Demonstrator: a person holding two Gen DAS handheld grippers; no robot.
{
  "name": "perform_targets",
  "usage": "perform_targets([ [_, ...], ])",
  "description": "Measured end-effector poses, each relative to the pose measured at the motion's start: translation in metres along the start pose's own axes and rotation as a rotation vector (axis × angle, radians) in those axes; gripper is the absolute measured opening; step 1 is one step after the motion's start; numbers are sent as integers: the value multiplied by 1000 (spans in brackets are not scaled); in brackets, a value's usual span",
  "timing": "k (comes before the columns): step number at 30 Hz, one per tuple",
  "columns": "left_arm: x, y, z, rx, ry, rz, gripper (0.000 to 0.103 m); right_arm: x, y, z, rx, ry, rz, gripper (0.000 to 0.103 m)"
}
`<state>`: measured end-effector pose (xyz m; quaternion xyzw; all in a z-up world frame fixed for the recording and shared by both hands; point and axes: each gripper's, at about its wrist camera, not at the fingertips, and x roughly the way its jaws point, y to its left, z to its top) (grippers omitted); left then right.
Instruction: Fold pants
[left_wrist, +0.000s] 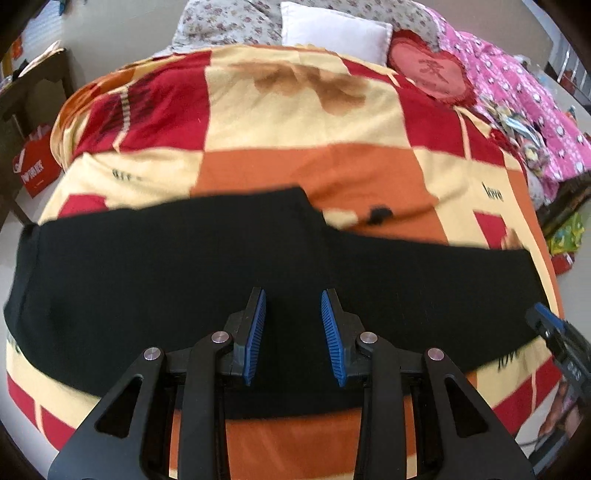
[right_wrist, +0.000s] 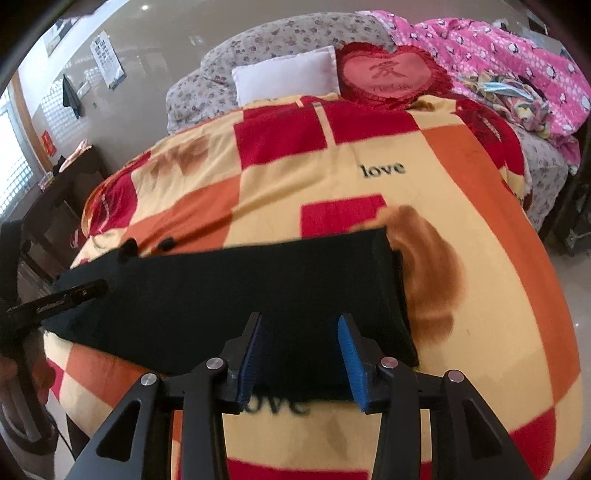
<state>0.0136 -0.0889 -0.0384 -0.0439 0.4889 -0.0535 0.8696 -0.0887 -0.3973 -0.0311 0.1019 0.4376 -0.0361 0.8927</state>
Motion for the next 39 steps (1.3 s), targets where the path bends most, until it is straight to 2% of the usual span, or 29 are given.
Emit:
perform_targets([
  [5,3,-19,-16,73,-26,26,56,0,-7,-9,0,-22,24,41],
  [7,3,-27,-14,102,-17,22,56,-5,-11,-11,13,-17,33,41],
  [15,3,-86,10,243,20,-163,56,-34,-41,-23,110,-49,15,45],
  [17,8,-103,18,279,37,-220,64,-36,-51,-28,145,-49,34,47],
  [22,35,-162,43,369,136,-353,64,-27,-58,-34,168,-38,80,48],
  [26,53,-200,55,425,187,-382,64,-23,-56,-36,173,-73,153,51],
  [28,62,-223,60,471,203,-391,64,-22,-55,-39,167,-98,162,53],
  [36,86,-277,65,525,282,-455,64,-19,-64,-41,203,-149,250,55],
  [39,90,-294,59,583,304,-431,65,-17,-68,-40,227,-162,282,56],
])
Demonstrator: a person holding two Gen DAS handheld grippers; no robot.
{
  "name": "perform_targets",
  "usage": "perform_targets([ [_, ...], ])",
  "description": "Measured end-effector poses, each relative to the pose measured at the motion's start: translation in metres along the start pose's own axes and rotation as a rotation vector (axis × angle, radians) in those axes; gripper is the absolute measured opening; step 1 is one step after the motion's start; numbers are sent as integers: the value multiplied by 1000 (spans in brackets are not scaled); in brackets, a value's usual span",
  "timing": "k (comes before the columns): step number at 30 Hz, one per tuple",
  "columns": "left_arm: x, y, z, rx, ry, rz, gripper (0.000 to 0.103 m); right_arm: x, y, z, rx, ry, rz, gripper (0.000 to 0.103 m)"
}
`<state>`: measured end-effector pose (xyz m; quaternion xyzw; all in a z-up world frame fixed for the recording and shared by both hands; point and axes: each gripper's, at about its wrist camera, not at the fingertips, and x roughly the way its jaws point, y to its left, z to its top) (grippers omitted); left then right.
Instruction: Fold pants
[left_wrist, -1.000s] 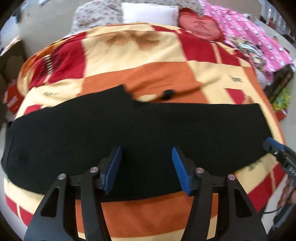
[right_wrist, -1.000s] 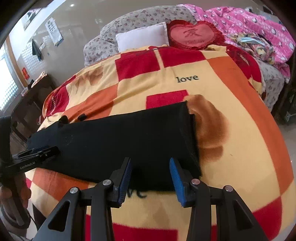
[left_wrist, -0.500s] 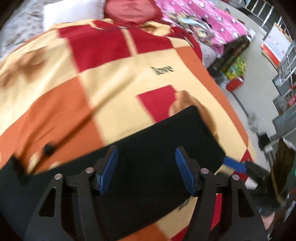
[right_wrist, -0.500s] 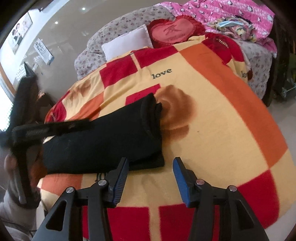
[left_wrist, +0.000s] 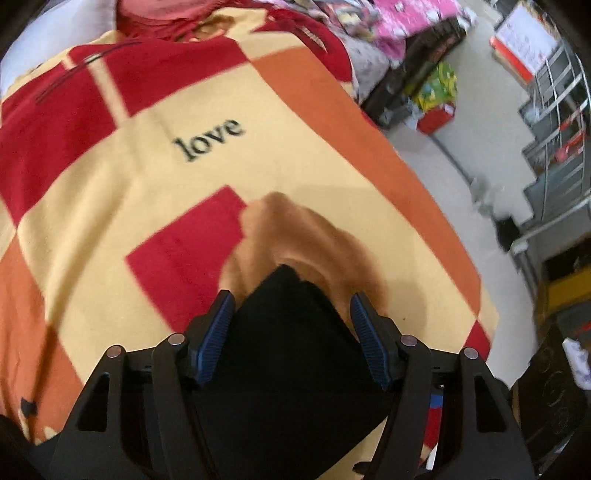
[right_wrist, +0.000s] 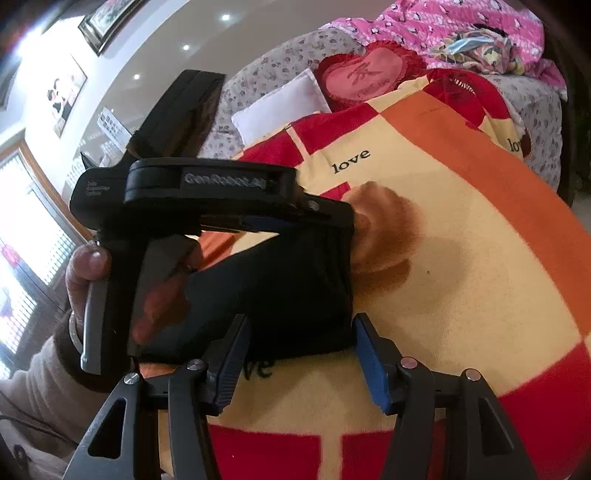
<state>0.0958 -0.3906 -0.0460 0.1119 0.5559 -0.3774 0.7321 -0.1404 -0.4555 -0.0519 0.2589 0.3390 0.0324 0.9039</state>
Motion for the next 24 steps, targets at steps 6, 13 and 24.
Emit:
perform_targets([
  [6,4,-6,6,36,-5,6,66,6,4,1,-9,-21,10,56],
  [13,-1,0,-5,43,-33,7,18,26,8,6,37,23,39,17],
  [24,-123,48,-36,-54,-249,-73,15,12,106,37,-192,-28,143,16],
])
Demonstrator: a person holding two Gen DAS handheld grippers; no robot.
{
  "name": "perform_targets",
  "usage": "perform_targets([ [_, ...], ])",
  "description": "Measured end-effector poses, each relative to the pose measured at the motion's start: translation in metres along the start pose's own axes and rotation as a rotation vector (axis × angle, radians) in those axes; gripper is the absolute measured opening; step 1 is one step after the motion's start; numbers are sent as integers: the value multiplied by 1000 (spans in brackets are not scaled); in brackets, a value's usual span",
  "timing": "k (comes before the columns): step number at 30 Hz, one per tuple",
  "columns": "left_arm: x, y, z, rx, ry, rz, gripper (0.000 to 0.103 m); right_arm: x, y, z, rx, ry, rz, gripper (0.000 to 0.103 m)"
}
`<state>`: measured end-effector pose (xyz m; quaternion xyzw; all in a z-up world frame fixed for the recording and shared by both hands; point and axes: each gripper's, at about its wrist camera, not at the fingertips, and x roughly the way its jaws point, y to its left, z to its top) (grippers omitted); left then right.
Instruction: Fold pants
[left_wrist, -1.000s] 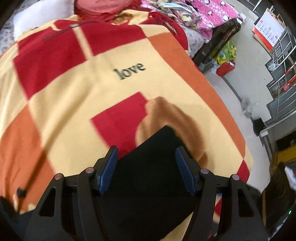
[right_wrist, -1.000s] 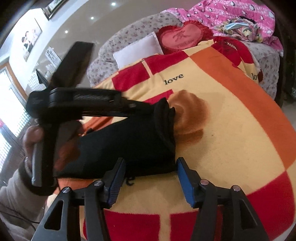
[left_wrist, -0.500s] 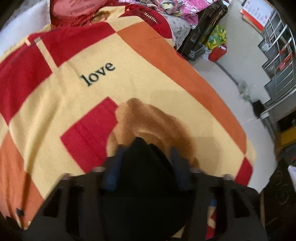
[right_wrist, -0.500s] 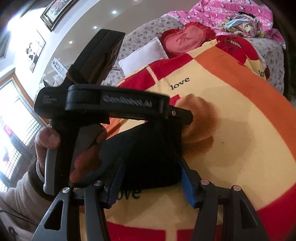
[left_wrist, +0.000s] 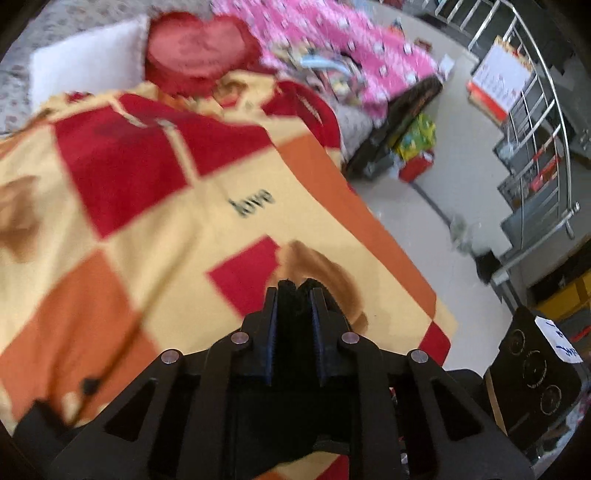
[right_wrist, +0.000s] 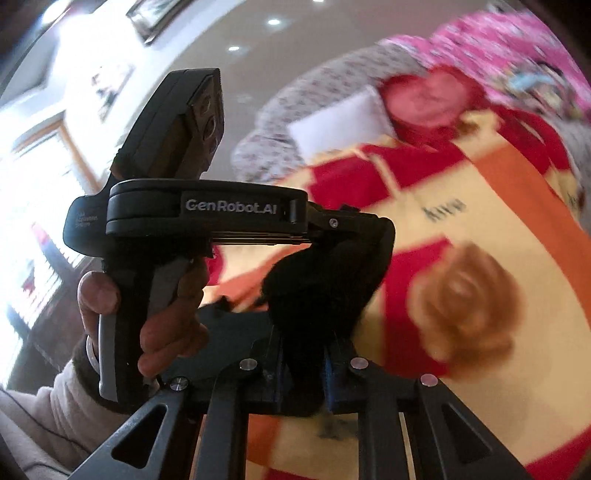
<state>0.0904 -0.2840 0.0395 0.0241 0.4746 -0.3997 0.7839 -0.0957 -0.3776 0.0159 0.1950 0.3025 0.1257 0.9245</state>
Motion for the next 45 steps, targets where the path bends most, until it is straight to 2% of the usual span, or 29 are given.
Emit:
perform_targets([
  [2,-24,17,-9,-38,-30,4,15,13,21,4,-48,18,35,16],
  [6,-59,63,-42,-129,-64,68,15,52,55,0,-114,96,118,16],
  [8,-73,89,-63,-189,-64,97,15,83,67,-9,-132,168,156,16],
  [10,-77,122,-86,-279,-55,141,15,114,71,-19,-131,241,156,17],
  [13,-81,150,-110,-371,-41,188,15,149,77,-32,-116,334,143,29],
  [17,-98,162,-135,-418,-67,220,15,121,86,-21,-140,311,249,42],
  [18,-102,160,-139,-415,-78,222,15,110,83,-16,-147,288,242,43],
  [20,-107,152,-143,-406,-98,231,15,95,75,-9,-167,243,170,43],
  [22,-105,145,-145,-409,-92,270,16,94,57,0,-147,223,53,43],
  [24,-101,142,-149,-411,-86,300,16,101,42,5,-111,230,-2,43],
  [27,-89,137,-157,-439,-52,258,16,111,38,8,-116,245,-21,41],
  [29,-87,133,-161,-444,-50,232,16,123,39,8,-150,250,-74,41],
  [30,-87,131,-161,-444,-61,237,20,132,40,9,-173,257,-143,41],
  [31,-87,128,-162,-445,-71,243,31,135,41,9,-183,267,-169,41],
  [32,-84,126,-162,-446,-72,259,43,146,41,8,-192,289,-179,41],
  [36,-62,126,-167,-477,-16,317,44,161,40,11,-239,290,-206,41],
  [41,-59,119,-170,-456,-39,352,45,143,32,17,-150,278,-139,41],
  [42,-59,119,-170,-458,-43,343,43,136,31,17,-132,265,-131,41],
  [43,-58,120,-170,-461,-45,334,30,132,32,17,-126,258,-129,41],
  [44,-59,120,-170,-466,-44,309,21,125,32,17,-121,248,-122,41],
  [45,-60,119,-170,-469,-45,299,18,120,34,16,-124,243,-112,41],
])
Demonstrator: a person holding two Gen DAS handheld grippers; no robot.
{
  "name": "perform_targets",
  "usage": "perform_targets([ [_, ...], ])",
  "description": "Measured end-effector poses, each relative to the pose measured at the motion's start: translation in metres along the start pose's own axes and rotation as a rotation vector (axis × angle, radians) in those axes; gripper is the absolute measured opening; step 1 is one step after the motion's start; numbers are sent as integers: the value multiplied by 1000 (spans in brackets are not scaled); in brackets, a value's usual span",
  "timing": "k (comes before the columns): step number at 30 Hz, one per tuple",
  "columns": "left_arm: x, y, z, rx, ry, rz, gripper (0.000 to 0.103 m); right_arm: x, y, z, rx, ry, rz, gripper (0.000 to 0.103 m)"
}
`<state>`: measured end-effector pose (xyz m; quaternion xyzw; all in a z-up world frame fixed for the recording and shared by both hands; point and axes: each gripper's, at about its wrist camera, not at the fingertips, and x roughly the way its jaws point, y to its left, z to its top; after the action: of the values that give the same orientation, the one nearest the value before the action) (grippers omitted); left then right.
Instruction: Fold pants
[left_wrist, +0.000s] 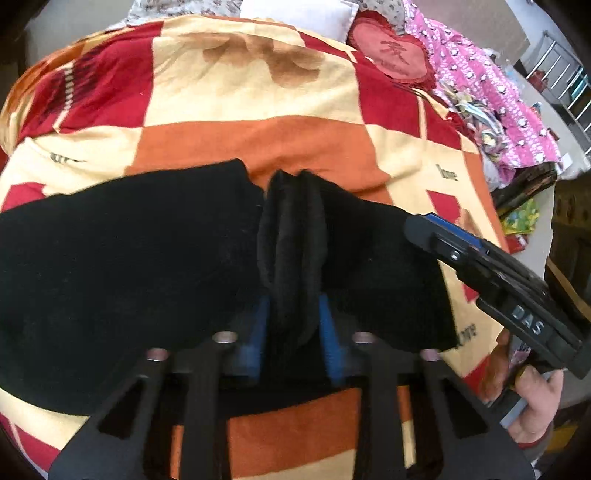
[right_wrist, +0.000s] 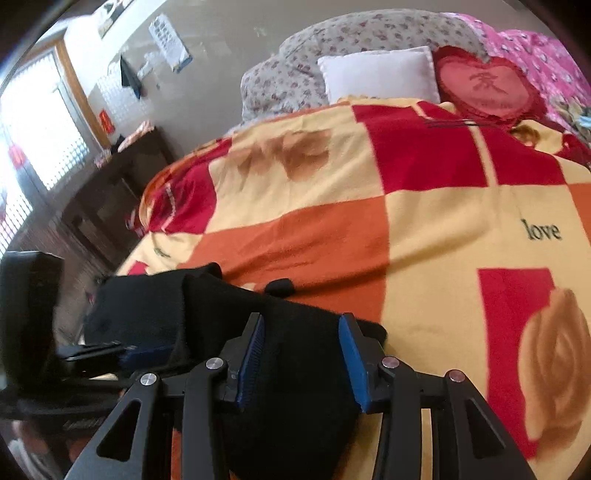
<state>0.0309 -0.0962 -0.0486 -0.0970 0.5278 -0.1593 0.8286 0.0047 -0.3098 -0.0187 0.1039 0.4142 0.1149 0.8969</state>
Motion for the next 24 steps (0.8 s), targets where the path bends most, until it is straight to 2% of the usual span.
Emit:
perform_targets([
  [2,-7,1,-1,-8,-10,-14,14,-9,6,-3,-22,-7,16,41],
  [5,-19,4,-8,-17,-18,-37,13,-13,19,-7,-69,5,27,41],
  [9,-19,11,-12,-36,-17,-17,13,7,32,-10,-105,39,42,41],
  [15,-6,14,-5,-54,-15,8,14,39,36,-6,-126,53,-26,41],
  [24,-19,9,-12,-16,-42,85,24,11,46,-7,-134,59,-26,41],
])
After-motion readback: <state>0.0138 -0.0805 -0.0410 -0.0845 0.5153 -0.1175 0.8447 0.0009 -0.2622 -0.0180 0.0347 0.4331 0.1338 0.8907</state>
